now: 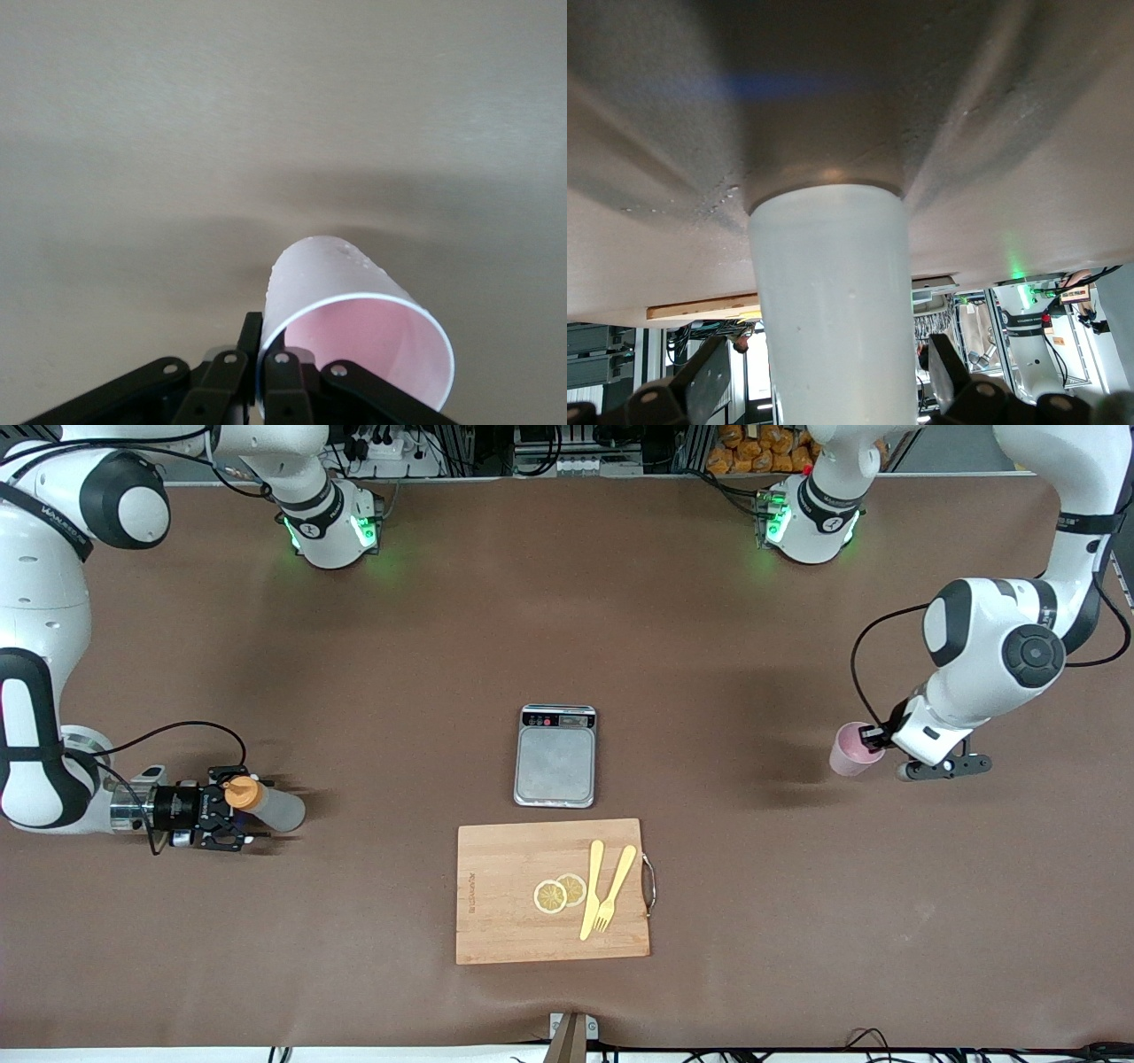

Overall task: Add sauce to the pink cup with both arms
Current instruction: 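Carry the pink cup with the left gripper onto the silver scale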

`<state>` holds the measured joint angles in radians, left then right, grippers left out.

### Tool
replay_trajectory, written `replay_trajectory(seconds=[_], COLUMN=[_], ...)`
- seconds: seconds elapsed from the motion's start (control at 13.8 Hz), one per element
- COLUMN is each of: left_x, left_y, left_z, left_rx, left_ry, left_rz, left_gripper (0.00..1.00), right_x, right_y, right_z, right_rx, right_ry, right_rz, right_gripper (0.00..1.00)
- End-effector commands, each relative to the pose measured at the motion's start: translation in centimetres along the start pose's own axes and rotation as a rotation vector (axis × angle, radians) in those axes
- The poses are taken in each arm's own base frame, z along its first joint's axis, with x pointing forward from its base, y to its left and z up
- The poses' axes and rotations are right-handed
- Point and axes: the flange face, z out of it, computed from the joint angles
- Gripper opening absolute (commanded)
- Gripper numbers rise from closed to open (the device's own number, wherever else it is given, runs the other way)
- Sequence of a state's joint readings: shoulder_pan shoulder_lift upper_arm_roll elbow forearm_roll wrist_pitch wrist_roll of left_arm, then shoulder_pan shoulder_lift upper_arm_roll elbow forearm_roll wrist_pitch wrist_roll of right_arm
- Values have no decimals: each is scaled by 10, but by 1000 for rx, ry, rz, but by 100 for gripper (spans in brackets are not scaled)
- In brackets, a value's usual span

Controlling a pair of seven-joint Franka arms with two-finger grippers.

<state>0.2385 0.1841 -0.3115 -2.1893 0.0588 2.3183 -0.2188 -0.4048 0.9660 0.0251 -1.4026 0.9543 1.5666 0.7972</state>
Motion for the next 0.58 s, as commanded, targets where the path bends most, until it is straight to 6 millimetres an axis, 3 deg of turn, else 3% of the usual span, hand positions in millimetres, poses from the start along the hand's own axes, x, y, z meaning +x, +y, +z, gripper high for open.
replay_trajectory(seconds=[0.0, 0.07, 0.22, 0.36, 0.51], left_x=[-3, -6, -13, -26, -41], left_y=[48, 73, 117, 161, 202], left_z=[-21, -22, -24, -25, -27], left_rx=[-9, -29, -55, -68, -75], left_ry=[-22, -25, -31, -38, -36], left_rz=[-37, -57, -86, -99, -92], left_gripper=[0, 0, 0, 0, 0], right_x=[-4, -5, -5, -4, -5], right_y=[-2, -1, -1, -1, -1], right_z=[11, 13, 13, 12, 10], right_rx=[-16, -24, -25, -25, -22], right_ry=[-26, -31, -34, -33, -32], right_rz=[-6, -7, -35, -36, -38], right_gripper=[98, 94, 73, 57, 56])
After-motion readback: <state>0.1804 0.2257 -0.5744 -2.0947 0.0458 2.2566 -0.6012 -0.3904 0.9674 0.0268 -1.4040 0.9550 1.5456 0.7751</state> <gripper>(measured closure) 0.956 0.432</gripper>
